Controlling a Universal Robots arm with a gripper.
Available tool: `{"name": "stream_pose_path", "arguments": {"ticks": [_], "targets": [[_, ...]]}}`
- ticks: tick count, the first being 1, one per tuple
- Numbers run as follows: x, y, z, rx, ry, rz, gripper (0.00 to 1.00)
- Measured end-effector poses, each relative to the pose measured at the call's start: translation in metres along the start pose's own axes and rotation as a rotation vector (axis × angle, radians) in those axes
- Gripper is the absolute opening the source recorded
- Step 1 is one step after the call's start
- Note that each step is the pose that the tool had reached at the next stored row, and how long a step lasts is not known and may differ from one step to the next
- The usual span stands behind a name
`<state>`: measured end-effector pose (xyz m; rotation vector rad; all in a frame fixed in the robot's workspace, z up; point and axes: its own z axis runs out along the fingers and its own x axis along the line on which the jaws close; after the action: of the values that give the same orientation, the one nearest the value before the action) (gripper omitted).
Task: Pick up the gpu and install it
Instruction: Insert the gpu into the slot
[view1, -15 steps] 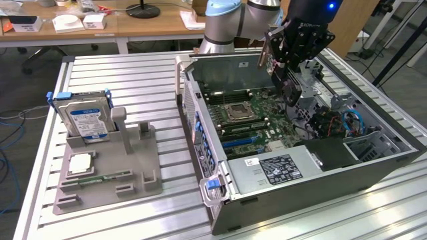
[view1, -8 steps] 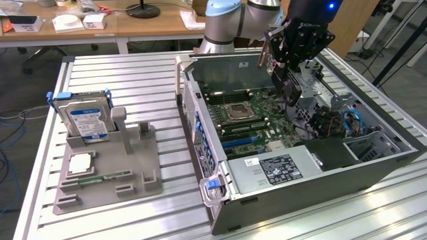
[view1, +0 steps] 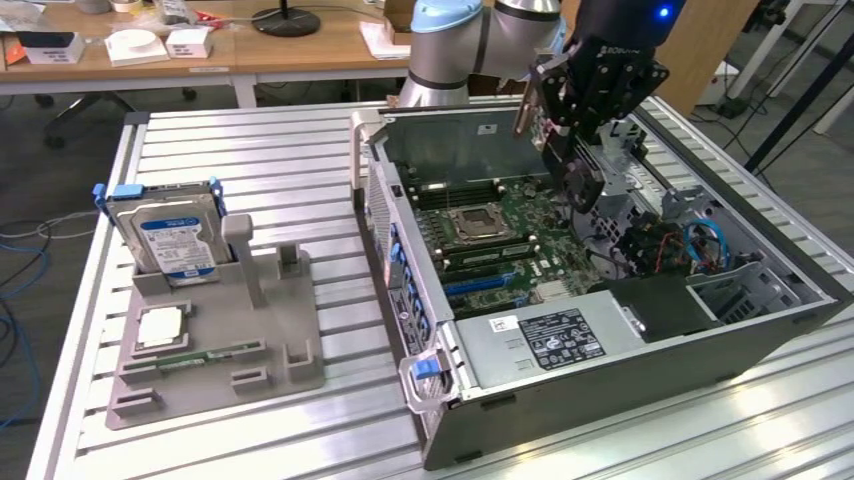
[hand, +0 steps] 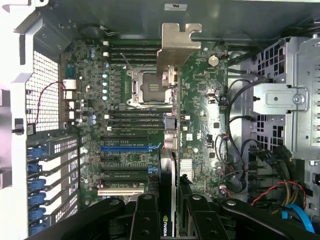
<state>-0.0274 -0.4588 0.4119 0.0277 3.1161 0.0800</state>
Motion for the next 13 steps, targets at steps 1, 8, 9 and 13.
{"name": "stream_pose_path", "arguments": {"ticks": [1, 8, 9, 13], "targets": [[0.0000, 0.0000, 0.0000, -0.0001, 0.0003, -0.006, 0.26], [0.0000, 0.0000, 0.0004, -0.0011, 0.0024, -0.045, 0.26], [0.0000, 0.0000, 0.0004, -0.0012, 0.0026, -0.050, 0.26], [0.0000, 0.0000, 0.0006, -0.0017, 0.0037, -0.071, 0.26]]}}
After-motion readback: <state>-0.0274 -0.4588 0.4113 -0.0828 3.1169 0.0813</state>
